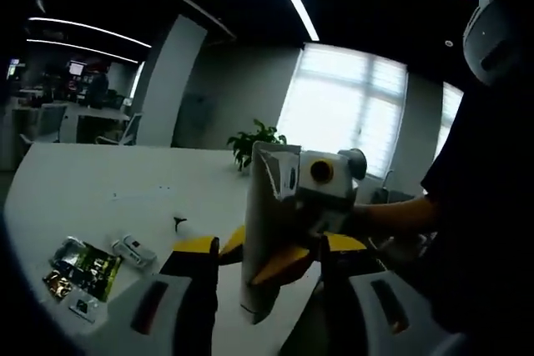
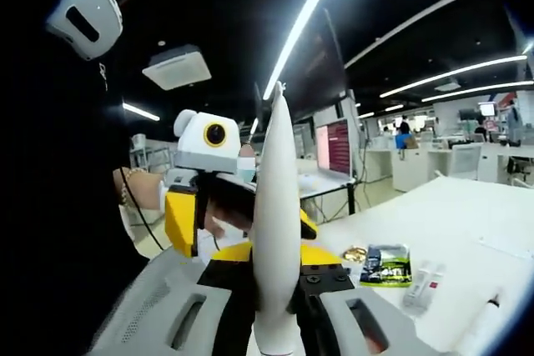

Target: Arrange the skincare products in the storage area until every visible bottle or jar stands upright without overlapping.

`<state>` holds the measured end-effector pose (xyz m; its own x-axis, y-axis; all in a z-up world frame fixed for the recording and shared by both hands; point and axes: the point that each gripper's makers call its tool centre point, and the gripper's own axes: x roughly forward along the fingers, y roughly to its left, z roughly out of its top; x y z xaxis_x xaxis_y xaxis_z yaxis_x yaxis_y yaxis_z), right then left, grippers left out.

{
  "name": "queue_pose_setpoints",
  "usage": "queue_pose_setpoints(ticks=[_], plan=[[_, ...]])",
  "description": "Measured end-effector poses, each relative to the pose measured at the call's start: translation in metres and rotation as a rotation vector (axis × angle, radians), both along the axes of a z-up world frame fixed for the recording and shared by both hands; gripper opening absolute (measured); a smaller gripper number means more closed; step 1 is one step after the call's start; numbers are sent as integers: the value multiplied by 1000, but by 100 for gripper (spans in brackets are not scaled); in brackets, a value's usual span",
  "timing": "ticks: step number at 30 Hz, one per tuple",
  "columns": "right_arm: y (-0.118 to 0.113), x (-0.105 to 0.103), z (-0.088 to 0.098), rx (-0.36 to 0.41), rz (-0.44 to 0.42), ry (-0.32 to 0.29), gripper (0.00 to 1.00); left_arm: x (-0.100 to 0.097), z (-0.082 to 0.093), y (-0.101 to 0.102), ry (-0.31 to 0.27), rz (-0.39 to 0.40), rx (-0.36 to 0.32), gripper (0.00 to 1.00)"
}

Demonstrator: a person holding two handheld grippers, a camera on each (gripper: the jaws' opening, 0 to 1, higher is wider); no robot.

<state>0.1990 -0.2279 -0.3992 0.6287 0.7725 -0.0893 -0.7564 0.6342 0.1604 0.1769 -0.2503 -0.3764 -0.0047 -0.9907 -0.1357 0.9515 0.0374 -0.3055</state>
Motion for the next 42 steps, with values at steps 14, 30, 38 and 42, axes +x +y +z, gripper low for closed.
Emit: queue_pose_setpoints(ticks=[14, 30, 38, 42], plan=[[-22, 30, -31, -13, -56, 19, 7, 30, -33, -1, -53, 82, 97, 73], [-53, 66, -57, -25, -112, 7, 7, 53, -57, 9, -77, 186, 159, 98], [-54, 77, -75, -57, -84, 7, 7, 57, -74, 14, -103, 200, 225, 99], [-56, 83, -85, -66, -71, 13, 7, 57, -85, 13, -82, 196, 251, 99]])
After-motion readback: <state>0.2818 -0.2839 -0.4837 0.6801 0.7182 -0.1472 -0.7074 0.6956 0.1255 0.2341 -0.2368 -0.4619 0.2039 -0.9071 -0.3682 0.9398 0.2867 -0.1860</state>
